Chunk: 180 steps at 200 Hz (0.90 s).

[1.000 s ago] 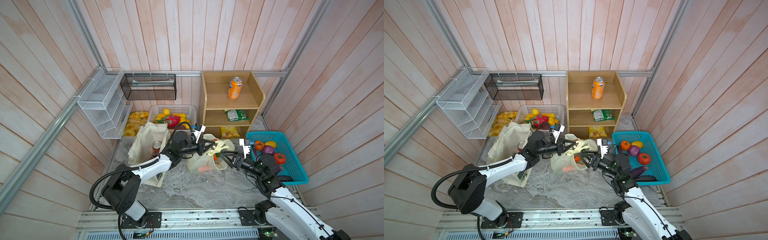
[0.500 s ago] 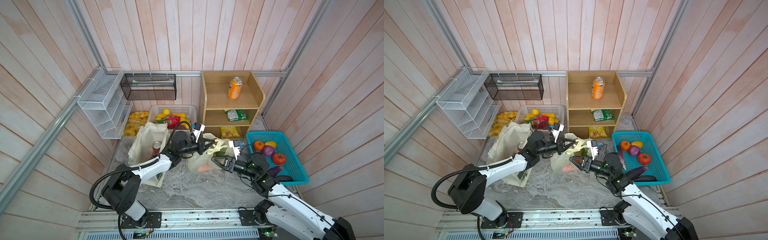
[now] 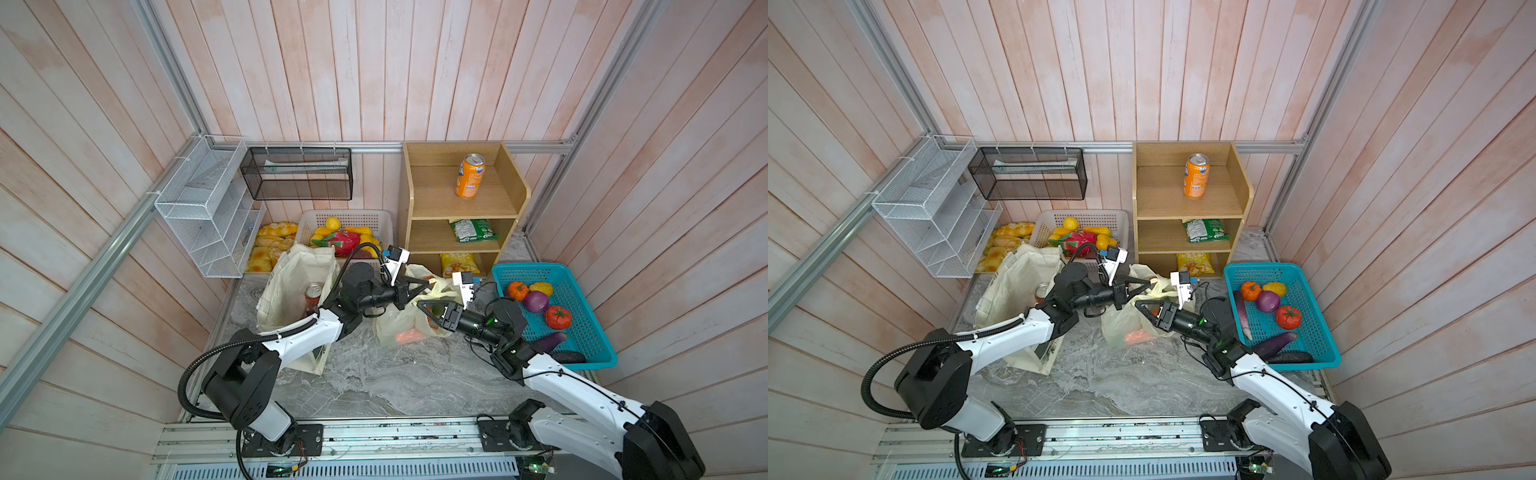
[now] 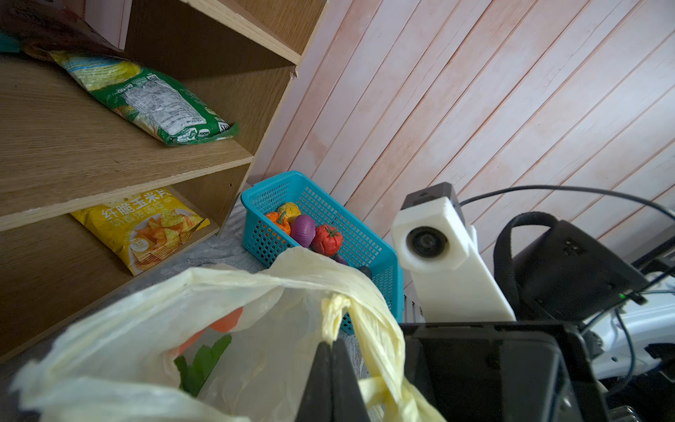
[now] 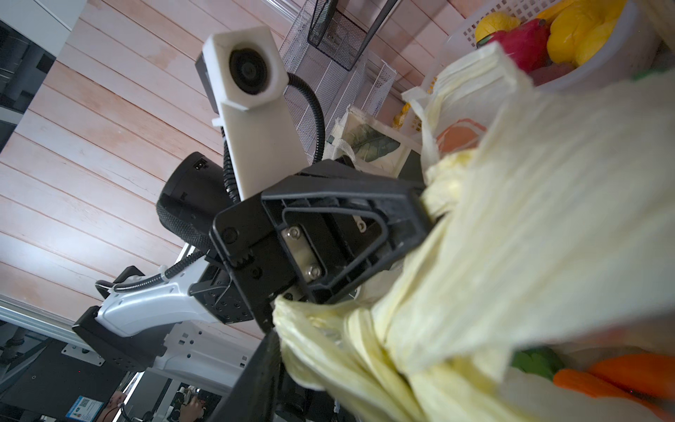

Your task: Place the mixed food into the grocery bags and tie them

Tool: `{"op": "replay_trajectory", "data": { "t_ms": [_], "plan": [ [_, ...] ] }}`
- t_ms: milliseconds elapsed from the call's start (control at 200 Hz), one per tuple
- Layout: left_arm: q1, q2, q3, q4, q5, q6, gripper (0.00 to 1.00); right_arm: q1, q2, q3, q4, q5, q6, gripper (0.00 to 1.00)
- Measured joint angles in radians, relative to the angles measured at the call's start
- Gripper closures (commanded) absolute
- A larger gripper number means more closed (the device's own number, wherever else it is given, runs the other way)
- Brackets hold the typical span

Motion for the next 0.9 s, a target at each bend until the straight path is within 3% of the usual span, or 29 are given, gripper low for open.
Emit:
{"op": "replay_trajectory", "data": {
  "t_ms": [65,220,580,900],
  "plan": [
    [0.000,-0.003,-0.004,0.002,0.000,0.000,1.00,0.000,0.008,0.007,0.007,0.002,0.002,0.63],
    [0.000,-0.004,-0.006,0.005,-0.003,0.000,1.00,0.000,0.031,0.021,0.025,0.003,0.008,1.00],
    [0.033,-0.025,-0.006,0.003,-0.011,-0.019,1.00,-0.037,-0.064,-0.039,-0.006,0.002,0.009,1.00],
    [0.098,-0.078,-0.037,0.005,0.000,-0.035,1.00,-0.247,-0.253,-0.140,-0.163,-0.032,0.008,1.00]
  ]
}}
